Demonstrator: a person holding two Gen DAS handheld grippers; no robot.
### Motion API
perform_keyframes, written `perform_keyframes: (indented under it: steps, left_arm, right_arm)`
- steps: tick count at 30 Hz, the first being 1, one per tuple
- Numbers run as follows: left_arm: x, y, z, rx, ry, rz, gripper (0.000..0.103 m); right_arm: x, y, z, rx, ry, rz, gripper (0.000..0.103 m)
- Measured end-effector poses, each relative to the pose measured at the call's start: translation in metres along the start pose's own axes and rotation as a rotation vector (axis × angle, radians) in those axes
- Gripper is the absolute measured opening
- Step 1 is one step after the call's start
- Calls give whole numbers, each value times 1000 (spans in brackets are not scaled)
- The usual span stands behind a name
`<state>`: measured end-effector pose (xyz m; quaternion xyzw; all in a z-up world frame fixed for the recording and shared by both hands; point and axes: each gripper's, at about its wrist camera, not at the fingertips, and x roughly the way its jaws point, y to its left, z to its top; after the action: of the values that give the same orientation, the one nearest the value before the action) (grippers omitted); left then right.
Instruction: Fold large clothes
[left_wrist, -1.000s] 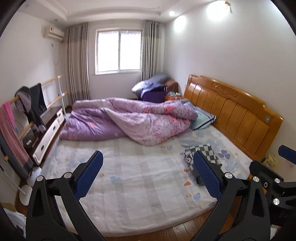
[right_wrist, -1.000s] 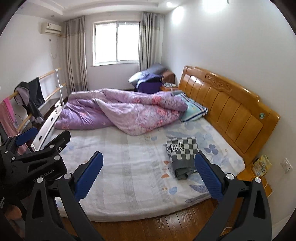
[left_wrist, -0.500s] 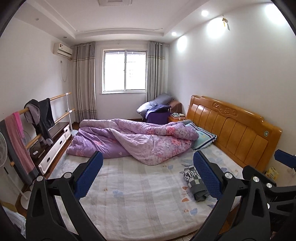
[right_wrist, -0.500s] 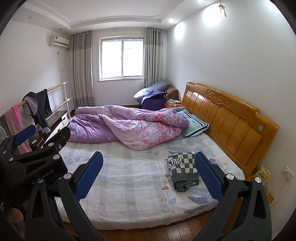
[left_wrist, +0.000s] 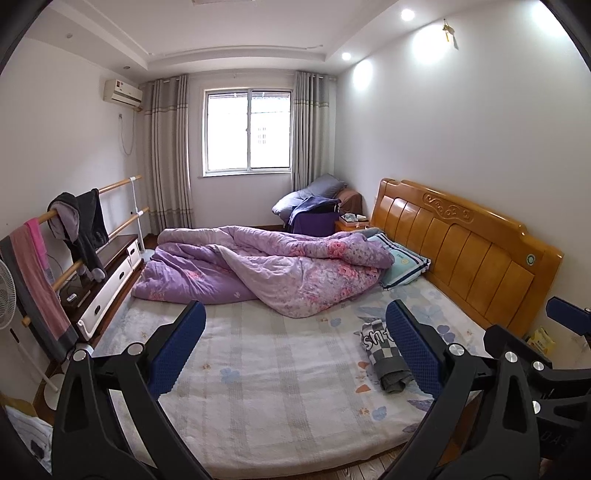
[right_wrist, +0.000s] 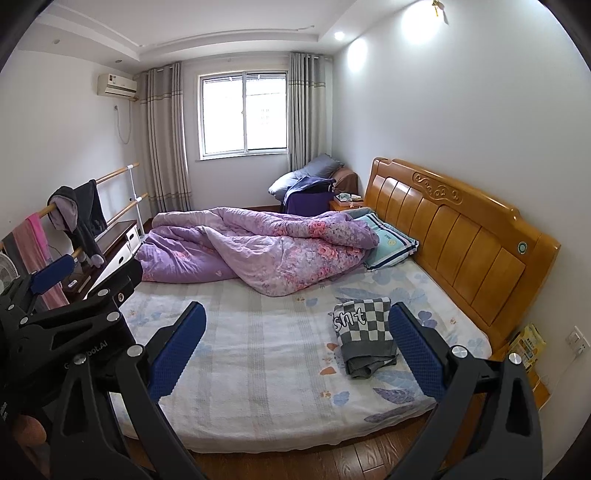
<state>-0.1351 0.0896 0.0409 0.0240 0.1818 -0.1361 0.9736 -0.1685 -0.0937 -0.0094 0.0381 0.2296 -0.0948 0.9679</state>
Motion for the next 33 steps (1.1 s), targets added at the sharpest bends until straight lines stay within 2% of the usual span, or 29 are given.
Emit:
perform_keyframes:
  steps: [33]
  left_arm:
    - [17,-1,-4,-4,3,39,98]
  right_arm:
    - [15,-6,10,-4,12,25,95]
